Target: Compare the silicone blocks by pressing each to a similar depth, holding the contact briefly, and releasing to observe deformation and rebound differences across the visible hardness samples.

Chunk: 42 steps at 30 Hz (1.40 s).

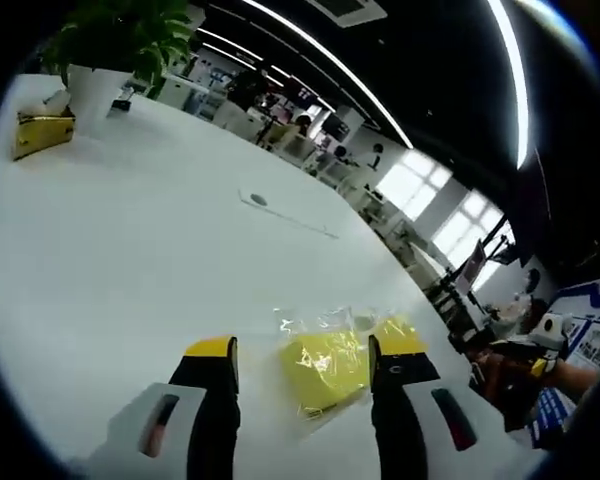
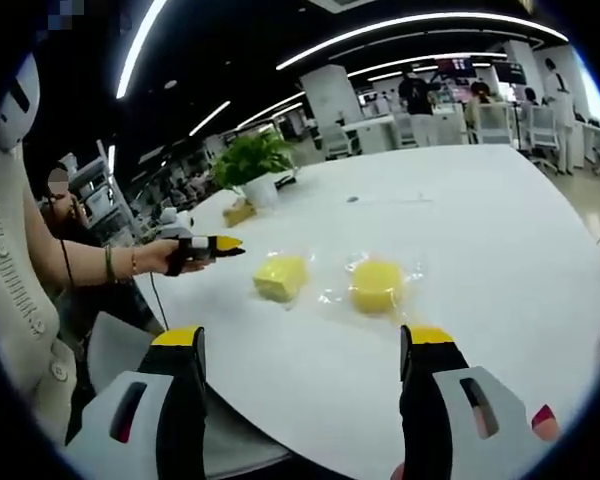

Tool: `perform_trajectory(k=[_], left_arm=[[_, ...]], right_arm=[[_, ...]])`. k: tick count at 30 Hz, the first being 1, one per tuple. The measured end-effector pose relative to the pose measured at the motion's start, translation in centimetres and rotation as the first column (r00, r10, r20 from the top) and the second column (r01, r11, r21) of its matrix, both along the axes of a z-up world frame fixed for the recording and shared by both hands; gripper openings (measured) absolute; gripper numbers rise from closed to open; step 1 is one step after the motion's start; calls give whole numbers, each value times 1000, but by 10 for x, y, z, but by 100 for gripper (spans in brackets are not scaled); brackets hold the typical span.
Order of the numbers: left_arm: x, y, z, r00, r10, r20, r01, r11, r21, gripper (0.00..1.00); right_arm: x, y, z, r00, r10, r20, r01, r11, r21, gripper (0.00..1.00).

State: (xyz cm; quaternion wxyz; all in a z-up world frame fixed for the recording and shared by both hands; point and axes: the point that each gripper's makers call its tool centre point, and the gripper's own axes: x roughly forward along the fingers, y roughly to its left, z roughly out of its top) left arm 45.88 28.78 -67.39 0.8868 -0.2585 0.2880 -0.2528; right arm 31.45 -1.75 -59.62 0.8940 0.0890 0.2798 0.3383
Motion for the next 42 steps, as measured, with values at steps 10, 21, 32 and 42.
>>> perform_trajectory(k=[10,21,32,42], left_arm=[[10,-15,-19,998,-18,-52,16,999,-39,54],[21,-30,-34,993,-62,-100,52,993,-102,50],[30,-44,-35,987,-79,-143,37,961,-275,41],[31,-51,-39,976,-75,-204,-8,926,-378,20]], right_arm=[[3,-4,-9,1000,-11,-28,10,1000,-19,73],[8,-9,-17,998,-26,-52,24,999,-37,73],[11,-8,-22,997,-28,-68,25,998,-50,73],[8,-10,-25,996,-31,-79,25,998,-65,73]])
